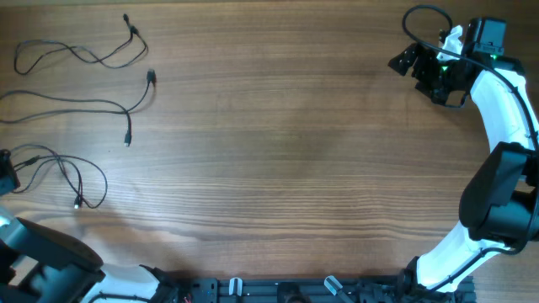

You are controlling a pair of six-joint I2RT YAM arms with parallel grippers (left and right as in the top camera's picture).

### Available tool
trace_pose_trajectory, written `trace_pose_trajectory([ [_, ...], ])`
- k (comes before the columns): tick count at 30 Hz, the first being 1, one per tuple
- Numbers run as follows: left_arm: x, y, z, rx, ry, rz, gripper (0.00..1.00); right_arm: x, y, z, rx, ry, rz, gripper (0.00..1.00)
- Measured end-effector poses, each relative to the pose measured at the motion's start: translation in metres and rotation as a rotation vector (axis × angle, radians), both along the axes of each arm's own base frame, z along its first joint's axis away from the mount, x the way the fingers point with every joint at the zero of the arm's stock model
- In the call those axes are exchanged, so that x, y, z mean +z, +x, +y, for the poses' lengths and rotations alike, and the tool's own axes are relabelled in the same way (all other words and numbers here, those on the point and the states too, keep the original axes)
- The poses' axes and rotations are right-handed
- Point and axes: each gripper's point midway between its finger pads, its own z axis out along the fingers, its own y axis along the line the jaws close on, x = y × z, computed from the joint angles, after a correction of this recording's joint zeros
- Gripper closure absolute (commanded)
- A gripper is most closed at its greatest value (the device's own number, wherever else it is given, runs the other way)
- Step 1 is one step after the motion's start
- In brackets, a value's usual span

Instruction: Untangle cables

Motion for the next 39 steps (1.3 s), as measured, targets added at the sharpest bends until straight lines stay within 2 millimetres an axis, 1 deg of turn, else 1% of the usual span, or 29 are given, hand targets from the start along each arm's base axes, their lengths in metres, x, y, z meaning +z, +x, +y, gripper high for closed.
trace_pose_trajectory([
  [2, -0.006, 0.001, 0.011, 0.020, 0.029, 0.016, 0.88, 0.000, 0.000, 0.000, 0.000, 0.000, 0.000, 0.00],
  [6, -0.028, 0.004, 0.026, 0.038, 0.039, 0.056, 0.87, 0.000, 0.000, 0.000, 0.000, 0.000, 0.000, 0.00],
  [7, -0.036, 0.003, 0.030, 0.043, 0.041, 0.076, 0.83, 0.000, 0.000, 0.000, 0.000, 0.000, 0.000, 0.00],
  [8, -0.042, 0.004, 0.034, 0.046, 0.045, 0.086, 0.74, 0.000, 0.000, 0.000, 0.000, 0.000, 0.000, 0.00],
  [9, -0.045, 0.007, 0.039, 0.035, 0.060, 0.088, 0.71, 0.000, 0.000, 0.000, 0.000, 0.000, 0.000, 0.00],
  [10, -0.046, 0.007, 0.041, 0.021, 0.069, 0.096, 0.71, 0.000, 0.000, 0.000, 0.000, 0.000, 0.000, 0.00],
  [11, -0.047, 0.007, 0.042, 0.008, 0.074, 0.102, 0.68, 0.000, 0.000, 0.000, 0.000, 0.000, 0.000, 0.00],
  [13, -0.048, 0.007, 0.041, -0.018, 0.068, 0.109, 0.58, 0.000, 0.000, 0.000, 0.000, 0.000, 0.000, 0.00],
  [14, -0.049, 0.011, 0.036, -0.041, 0.048, 0.094, 0.55, 0.000, 0.000, 0.000, 0.000, 0.000, 0.000, 0.00],
  [16, -0.050, 0.021, 0.027, -0.095, 0.004, 0.045, 0.53, 0.000, 0.000, 0.000, 0.000, 0.000, 0.000, 0.00],
  [18, -0.041, 0.031, 0.018, -0.127, -0.023, -0.027, 0.47, 0.000, 0.000, 0.000, 0.000, 0.000, 0.000, 0.00],
  [19, -0.029, 0.038, 0.015, -0.147, -0.017, -0.082, 0.39, 0.000, 0.000, 0.000, 0.000, 0.000, 0.000, 0.00],
  [20, 0.000, 0.048, 0.008, -0.190, 0.018, -0.176, 0.39, 0.000, 0.000, 0.000, 0.000, 0.000, 0.000, 0.00],
  [21, 0.030, 0.056, -0.002, -0.248, 0.048, -0.261, 0.38, 0.000, 0.000, 0.000, 0.000, 0.000, 0.000, 0.00],
  [22, 0.050, 0.062, -0.014, -0.305, 0.061, -0.323, 0.36, 0.000, 0.000, 0.000, 0.000, 0.000, 0.000, 0.00],
  [23, 0.064, 0.070, -0.036, -0.393, 0.044, -0.373, 0.25, 0.000, 0.000, 0.000, 0.000, 0.000, 0.000, 0.00],
  [24, 0.073, 0.078, -0.067, -0.502, -0.001, -0.405, 0.00, 0.000, 0.000, 0.000, 0.000, 0.000, 0.000, 0.00],
  [25, 0.074, 0.090, -0.115, -0.663, -0.079, -0.421, 0.00, 0.000, 0.000, 0.000, 0.000, 0.000, 0.000, 0.00],
  [26, 0.071, 0.098, -0.147, -0.787, -0.122, -0.417, 0.00, 0.000, 0.000, 0.000, 0.000, 0.000, 0.000, 0.00],
  [27, 0.068, 0.102, -0.173, -0.884, -0.158, -0.401, 0.00, 0.000, 0.000, 0.000, 0.000, 0.000, 0.000, 0.00],
  [30, 0.064, 0.116, -0.258, -1.220, -0.180, -0.360, 0.00, 0.000, 0.000, 0.000, 0.000, 0.000, 0.000, 0.00],
  [33, 0.058, 0.118, -0.318, -1.436, -0.157, -0.294, 0.00, 0.000, 0.000, 0.000, 0.000, 0.000, 0.000, 0.00],
  [34, 0.057, 0.117, -0.333, -1.486, -0.152, -0.279, 0.00, 0.000, 0.000, 0.000, 0.000, 0.000, 0.000, 0.00],
  [36, 0.051, 0.113, -0.355, -1.572, -0.101, -0.209, 0.00, 0.000, 0.000, 0.000, 0.000, 0.000, 0.000, 0.00],
  [39, 0.047, 0.109, -0.375, -1.649, -0.045, -0.145, 0.00, 0.000, 0.000, 0.000, 0.000, 0.000, 0.000, 0.00],
])
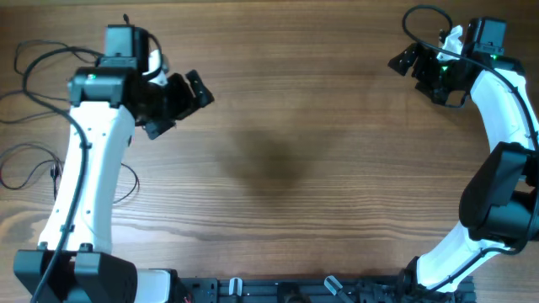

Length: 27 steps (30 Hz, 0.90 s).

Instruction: Untangle cables

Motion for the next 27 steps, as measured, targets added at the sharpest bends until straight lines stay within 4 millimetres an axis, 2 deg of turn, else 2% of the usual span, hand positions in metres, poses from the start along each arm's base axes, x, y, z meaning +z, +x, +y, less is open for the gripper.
trace_pose_trajectory([
  [2, -0.001, -0.002, -0.008, -0.027, 0.022, -0.002, 0.00, 0.000, 0.000, 0.000, 0.000, 0.000, 0.000, 0.00],
  [7, -0.002, -0.002, -0.007, -0.027, 0.035, -0.003, 0.00, -0.001, -0.001, 0.000, -0.049, 0.032, 0.029, 0.00],
  [10, -0.002, -0.002, -0.007, -0.027, 0.035, -0.002, 0.00, -0.010, -0.024, 0.006, -0.140, 0.105, 0.183, 0.00],
  [13, -0.002, -0.002, -0.007, -0.026, 0.038, -0.001, 0.00, -0.013, -0.050, 0.021, -0.125, 0.181, 0.303, 0.00],
  [16, -0.002, -0.002, -0.007, -0.026, 0.038, -0.001, 0.00, -0.010, -0.082, 0.022, -0.096, 0.142, 0.400, 0.00],
  [19, -0.002, -0.003, -0.006, -0.026, 0.039, 0.001, 0.00, 0.023, -0.114, 0.014, -0.064, 0.030, 0.391, 0.00],
  [21, -0.002, -0.003, -0.006, -0.026, 0.039, 0.001, 0.00, 0.062, -0.134, 0.012, -0.036, -0.039, 0.306, 0.00],
  [22, -0.002, -0.002, -0.006, -0.026, 0.039, 0.000, 0.00, 0.093, -0.150, 0.014, -0.015, -0.083, 0.218, 0.00],
  [24, -0.002, -0.003, -0.006, -0.026, 0.039, 0.001, 0.00, 0.142, -0.178, 0.023, 0.032, -0.157, 0.037, 0.00],
  [26, -0.002, -0.003, -0.006, -0.026, 0.039, 0.002, 0.00, 0.164, -0.211, 0.030, 0.043, -0.197, -0.074, 0.00],
  [27, -0.003, -0.003, -0.006, -0.025, 0.042, 0.002, 0.00, 0.167, -0.226, 0.033, 0.038, -0.206, -0.106, 0.00],
])
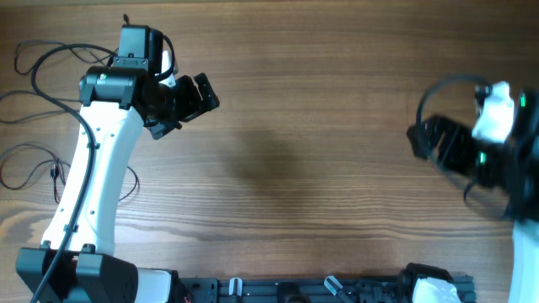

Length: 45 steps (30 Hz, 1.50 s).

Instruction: Untangle cables

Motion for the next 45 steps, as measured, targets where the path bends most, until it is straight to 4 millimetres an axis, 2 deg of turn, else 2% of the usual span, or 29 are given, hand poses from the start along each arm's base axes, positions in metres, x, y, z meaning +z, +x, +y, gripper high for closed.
trace_pose_trajectory([
  [3, 0.000, 0.000, 0.001, 0.002, 0.005, 0.000, 0.00, -0.018, -0.053, 0.009, -0.055, 0.019, -0.051, 0.00],
  [6, -0.001, 0.000, 0.001, 0.002, 0.004, 0.000, 0.00, -0.025, -0.077, 0.014, -0.109, 0.053, -0.085, 0.00],
  [9, -0.001, 0.000, 0.001, 0.002, 0.005, 0.000, 0.00, -0.022, -0.087, 0.016, -0.133, 0.070, -0.111, 0.00],
  [17, -0.001, 0.000, 0.001, 0.002, 0.004, 0.000, 0.00, -0.023, -0.087, 0.012, -0.159, 0.061, -0.106, 0.00],
  [20, 0.000, 0.000, 0.001, 0.002, 0.004, 0.000, 0.00, -0.018, -0.076, 0.009, -0.161, 0.050, -0.153, 0.00],
  [23, -0.001, 0.000, 0.001, 0.002, 0.005, 0.000, 0.00, -0.038, -0.063, 0.011, -0.087, 0.019, -0.190, 0.00],
  [25, -0.001, 0.000, 0.001, 0.002, 0.004, 0.001, 0.00, -0.051, -0.055, 0.022, 0.034, 0.002, -0.270, 0.00],
  [27, -0.001, 0.000, 0.001, 0.002, 0.004, 0.000, 0.00, -0.056, -0.045, 0.043, 0.195, -0.010, -0.415, 0.00],
  [29, -0.001, 0.000, 0.001, 0.002, 0.004, 0.000, 0.00, -0.051, -0.042, 0.064, 0.325, -0.016, -0.569, 0.00],
  [31, -0.001, 0.000, 0.001, 0.002, 0.005, 0.001, 0.00, -0.039, -0.042, 0.077, 0.399, -0.034, -0.728, 0.00],
  [34, 0.000, 0.001, 0.001, 0.002, 0.004, -0.001, 0.00, -0.028, -0.043, 0.080, 0.419, -0.064, -0.902, 0.00],
  [37, -0.001, 0.000, 0.001, 0.002, 0.005, 0.001, 0.00, -0.038, -0.044, 0.080, 0.423, -0.086, -0.983, 0.00],
  [45, -0.001, 0.000, 0.001, 0.002, 0.005, 0.001, 0.00, -0.032, -0.031, 0.078, 0.447, -0.245, -1.218, 0.00],
])
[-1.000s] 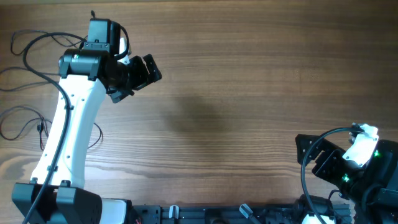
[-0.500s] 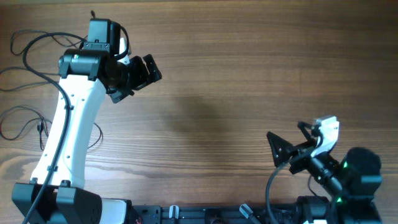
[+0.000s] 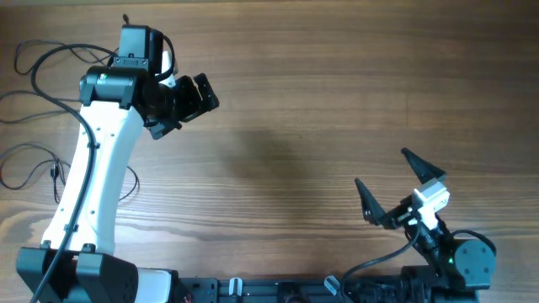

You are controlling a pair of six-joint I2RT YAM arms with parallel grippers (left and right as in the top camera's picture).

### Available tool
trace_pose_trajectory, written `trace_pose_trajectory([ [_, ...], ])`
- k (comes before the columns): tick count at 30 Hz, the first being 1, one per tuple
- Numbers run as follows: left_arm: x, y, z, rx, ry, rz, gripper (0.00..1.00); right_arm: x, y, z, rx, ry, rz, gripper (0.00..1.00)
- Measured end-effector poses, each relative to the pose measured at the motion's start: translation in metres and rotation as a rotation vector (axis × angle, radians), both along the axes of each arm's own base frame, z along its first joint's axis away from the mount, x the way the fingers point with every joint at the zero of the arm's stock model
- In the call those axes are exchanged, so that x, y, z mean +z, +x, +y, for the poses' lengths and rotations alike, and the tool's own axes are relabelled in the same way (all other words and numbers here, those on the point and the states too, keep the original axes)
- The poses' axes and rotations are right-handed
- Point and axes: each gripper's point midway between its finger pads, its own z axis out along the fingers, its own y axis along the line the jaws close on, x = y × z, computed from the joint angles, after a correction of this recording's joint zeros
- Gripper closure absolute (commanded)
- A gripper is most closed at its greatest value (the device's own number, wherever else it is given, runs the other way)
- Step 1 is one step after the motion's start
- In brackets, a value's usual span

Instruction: Untangle cables

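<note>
Thin black cables lie at the table's left side, one strand (image 3: 25, 98) running under my left arm and a loop (image 3: 29, 151) lower down with a small plug. The arm hides much of them. My left gripper (image 3: 189, 108) hovers right of the cables at the upper left, jaws apart and empty. Down at the front right edge, my right gripper (image 3: 389, 181) sits folded near its base, its two fingers spread wide with nothing between them.
The left arm (image 3: 88, 177) stretches from the front left corner up across the cable area. A short arc of cable (image 3: 130, 183) shows just right of it. The arm mounts run along the front edge (image 3: 278, 290).
My right arm was mid-right over the table, blurred; now it is folded at the front right edge with its gripper open. The left arm and the cables look unchanged.
First three separate cables lay uncovered at the left, with my left arm low at the front left corner and my right gripper at the far right corner. Then the left arm stood over the cables at the upper left. The right arm has since come down to the front edge.
</note>
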Motion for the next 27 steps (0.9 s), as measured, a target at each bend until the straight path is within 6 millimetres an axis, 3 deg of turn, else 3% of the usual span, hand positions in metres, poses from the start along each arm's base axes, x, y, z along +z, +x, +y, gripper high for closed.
trace_pose_trajectory([
  [4, 0.000, 0.000, 0.000, 0.000, 0.000, 0.000, 0.00, -0.024, 0.021, -0.027, -0.163, 0.115, 0.066, 0.00],
  [11, 0.000, 0.000, 0.000, 0.000, 0.000, 0.000, 0.00, -0.033, 0.032, -0.055, -0.317, 0.216, 0.053, 0.00],
  [15, 0.000, 0.000, 0.000, 0.000, 0.000, 0.000, 0.00, -0.071, 0.037, -0.066, -0.390, 0.183, 0.193, 0.00],
  [20, 0.000, 0.000, 0.000, 0.000, 0.000, 0.000, 0.00, -0.072, 0.038, -0.082, -0.465, 0.135, 0.173, 0.00],
  [27, 0.000, 0.000, 0.000, 0.000, 0.000, 0.000, 0.00, -0.072, 0.038, -0.086, -0.487, 0.077, 0.157, 0.00],
])
